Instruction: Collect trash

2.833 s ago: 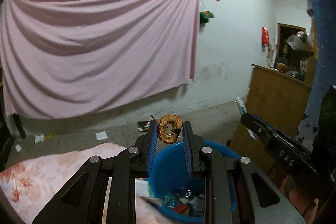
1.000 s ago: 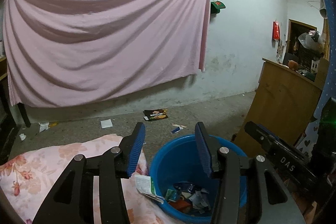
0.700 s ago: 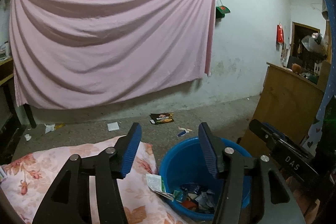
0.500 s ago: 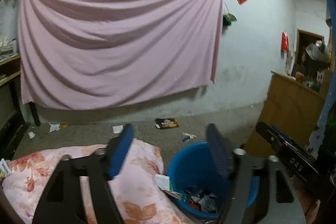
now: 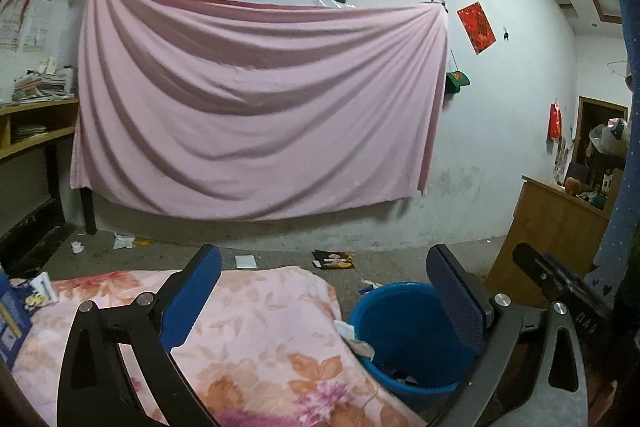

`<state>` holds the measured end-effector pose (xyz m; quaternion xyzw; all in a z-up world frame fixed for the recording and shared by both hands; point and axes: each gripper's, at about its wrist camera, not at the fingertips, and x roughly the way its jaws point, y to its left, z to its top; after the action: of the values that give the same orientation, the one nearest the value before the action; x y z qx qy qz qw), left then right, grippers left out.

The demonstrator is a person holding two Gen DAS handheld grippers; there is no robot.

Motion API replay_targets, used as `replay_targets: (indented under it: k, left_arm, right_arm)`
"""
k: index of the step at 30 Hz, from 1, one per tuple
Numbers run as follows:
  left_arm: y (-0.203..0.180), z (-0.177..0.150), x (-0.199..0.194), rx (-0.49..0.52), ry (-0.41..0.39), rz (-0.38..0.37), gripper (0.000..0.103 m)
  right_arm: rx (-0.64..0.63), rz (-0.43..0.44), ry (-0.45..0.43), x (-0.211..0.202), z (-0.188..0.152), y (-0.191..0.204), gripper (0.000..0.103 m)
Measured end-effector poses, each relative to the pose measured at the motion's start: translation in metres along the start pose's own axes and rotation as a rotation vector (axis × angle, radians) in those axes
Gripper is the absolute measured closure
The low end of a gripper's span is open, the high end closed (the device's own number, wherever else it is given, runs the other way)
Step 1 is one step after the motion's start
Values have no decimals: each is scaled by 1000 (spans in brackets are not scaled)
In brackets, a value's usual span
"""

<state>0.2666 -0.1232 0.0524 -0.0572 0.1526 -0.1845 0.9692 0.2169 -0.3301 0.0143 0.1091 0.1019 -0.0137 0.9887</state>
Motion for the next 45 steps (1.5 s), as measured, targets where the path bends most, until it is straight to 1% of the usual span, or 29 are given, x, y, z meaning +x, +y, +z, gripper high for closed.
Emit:
replay_targets:
  k: [5, 9, 21, 31, 39, 45]
  left_arm:
    - [11, -6, -25, -13, -18, 22, 2]
    - [18, -10, -46, -24, -25, 36, 2]
    - [28, -27, -121, 7, -57, 70, 2]
    - [45, -58, -177, -3, -40, 124, 2]
    - [57, -84, -211, -15, -34, 165, 2]
    - [60, -106, -231, -11, -30, 190, 2]
  right_arm:
    - [-46, 9, -19, -23, -2, 21, 0]
    - [-74, -4, -21, -43, -10, 32, 0]
    - [-61, -28, -10, -100, -29, 55, 0]
    - [-79, -27, 32, -141, -61, 80, 0]
    - [-120, -26, 44, -167, -82, 108, 0]
    - [-124, -32, 60, -179, -99, 118, 0]
